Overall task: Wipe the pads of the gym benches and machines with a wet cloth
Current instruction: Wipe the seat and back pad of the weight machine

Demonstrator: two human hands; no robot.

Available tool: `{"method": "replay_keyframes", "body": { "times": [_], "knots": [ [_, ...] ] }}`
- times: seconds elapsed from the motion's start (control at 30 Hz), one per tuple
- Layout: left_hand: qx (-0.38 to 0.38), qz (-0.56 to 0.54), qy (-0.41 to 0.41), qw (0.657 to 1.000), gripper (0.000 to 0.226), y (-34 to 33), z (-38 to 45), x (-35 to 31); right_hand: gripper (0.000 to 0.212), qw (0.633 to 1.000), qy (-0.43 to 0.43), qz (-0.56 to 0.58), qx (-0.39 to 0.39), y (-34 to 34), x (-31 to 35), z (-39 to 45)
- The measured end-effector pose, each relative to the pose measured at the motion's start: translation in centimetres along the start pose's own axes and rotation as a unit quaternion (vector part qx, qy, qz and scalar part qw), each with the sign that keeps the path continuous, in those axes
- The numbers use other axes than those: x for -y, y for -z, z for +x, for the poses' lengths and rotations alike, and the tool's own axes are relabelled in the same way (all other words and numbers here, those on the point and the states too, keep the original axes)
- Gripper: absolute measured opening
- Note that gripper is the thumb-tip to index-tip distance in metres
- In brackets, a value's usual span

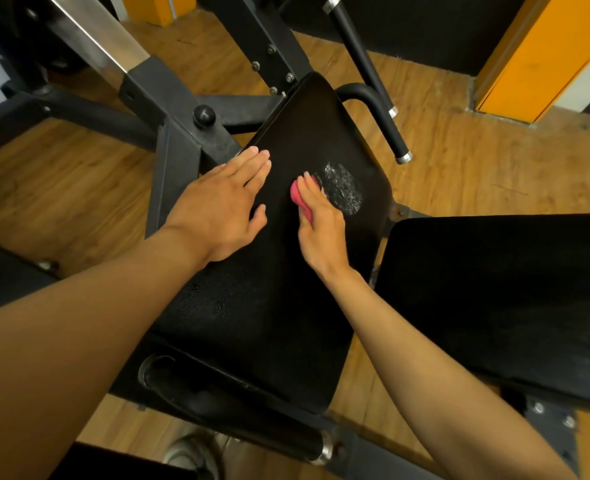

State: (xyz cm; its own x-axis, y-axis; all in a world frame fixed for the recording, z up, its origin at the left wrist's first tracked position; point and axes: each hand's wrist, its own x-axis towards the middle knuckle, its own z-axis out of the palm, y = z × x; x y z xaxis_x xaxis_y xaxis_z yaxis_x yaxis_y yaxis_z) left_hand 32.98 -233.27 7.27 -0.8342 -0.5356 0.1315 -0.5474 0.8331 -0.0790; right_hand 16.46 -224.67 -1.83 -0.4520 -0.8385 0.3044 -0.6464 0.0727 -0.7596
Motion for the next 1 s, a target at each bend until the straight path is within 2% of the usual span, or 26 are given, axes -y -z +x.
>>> {"method": "replay_keyframes", "body": {
  "times": [0.07, 0.17, 0.23, 0.3, 0.47, 0.53, 0.67, 0.73, 0.8, 0.9, 1.0],
  "knots": [
    [0.002, -0.001, 0.002, 1.0, 0.07, 0.2, -0.1, -0.1, 0.055, 1.0, 0.001, -0.009, -0.012, 0.1, -0.2, -0.6],
    [0.003, 0.005, 0.006, 1.0, 0.07, 0.2, -0.2, -0.2, 0.055, 0.992, -0.095, -0.055, -0.067, 0.8, -2.6, -5.6],
    [0.009, 0.004, 0.006, 1.0, 0.07, 0.2, -0.1, -0.2, 0.052, 0.986, -0.136, -0.079, -0.062, 1.1, -3.7, -7.7],
    [0.007, 0.004, 0.007, 1.0, 0.07, 0.2, -0.1, -0.1, 0.051, 0.982, -0.152, -0.091, -0.059, 1.0, -5.3, -5.6],
    [0.013, 0.005, 0.008, 1.0, 0.07, 0.4, -0.1, -0.3, 0.054, 0.941, -0.32, -0.066, -0.084, 2.9, -8.5, 2.0],
    [0.01, 0.002, 0.008, 1.0, 0.07, 0.5, -0.2, -0.2, 0.053, 0.947, -0.304, -0.061, -0.079, 2.9, -7.6, 0.4],
    [0.005, 0.0, 0.006, 1.0, 0.071, 0.2, -0.1, -0.2, 0.055, 0.98, -0.183, -0.055, -0.058, 1.3, -5.6, -6.1],
    [0.005, 0.0, 0.004, 1.0, 0.071, 0.2, 0.0, -0.1, 0.053, 0.984, -0.163, -0.053, -0.041, 1.8, -7.0, -4.1],
    [0.005, -0.003, 0.004, 1.0, 0.071, 0.3, 0.0, -0.1, 0.047, 0.982, -0.178, -0.061, -0.028, 2.5, -9.8, 0.7],
    [0.011, -0.002, 0.006, 1.0, 0.071, 0.3, 0.0, -0.2, 0.035, 0.967, -0.253, -0.017, -0.038, 3.7, -12.6, 6.8],
    [0.004, -0.005, 0.008, 1.0, 0.071, 0.2, 0.0, -0.2, 0.049, 0.962, -0.262, -0.019, -0.074, 3.4, -10.0, 3.7]
  ]
}}
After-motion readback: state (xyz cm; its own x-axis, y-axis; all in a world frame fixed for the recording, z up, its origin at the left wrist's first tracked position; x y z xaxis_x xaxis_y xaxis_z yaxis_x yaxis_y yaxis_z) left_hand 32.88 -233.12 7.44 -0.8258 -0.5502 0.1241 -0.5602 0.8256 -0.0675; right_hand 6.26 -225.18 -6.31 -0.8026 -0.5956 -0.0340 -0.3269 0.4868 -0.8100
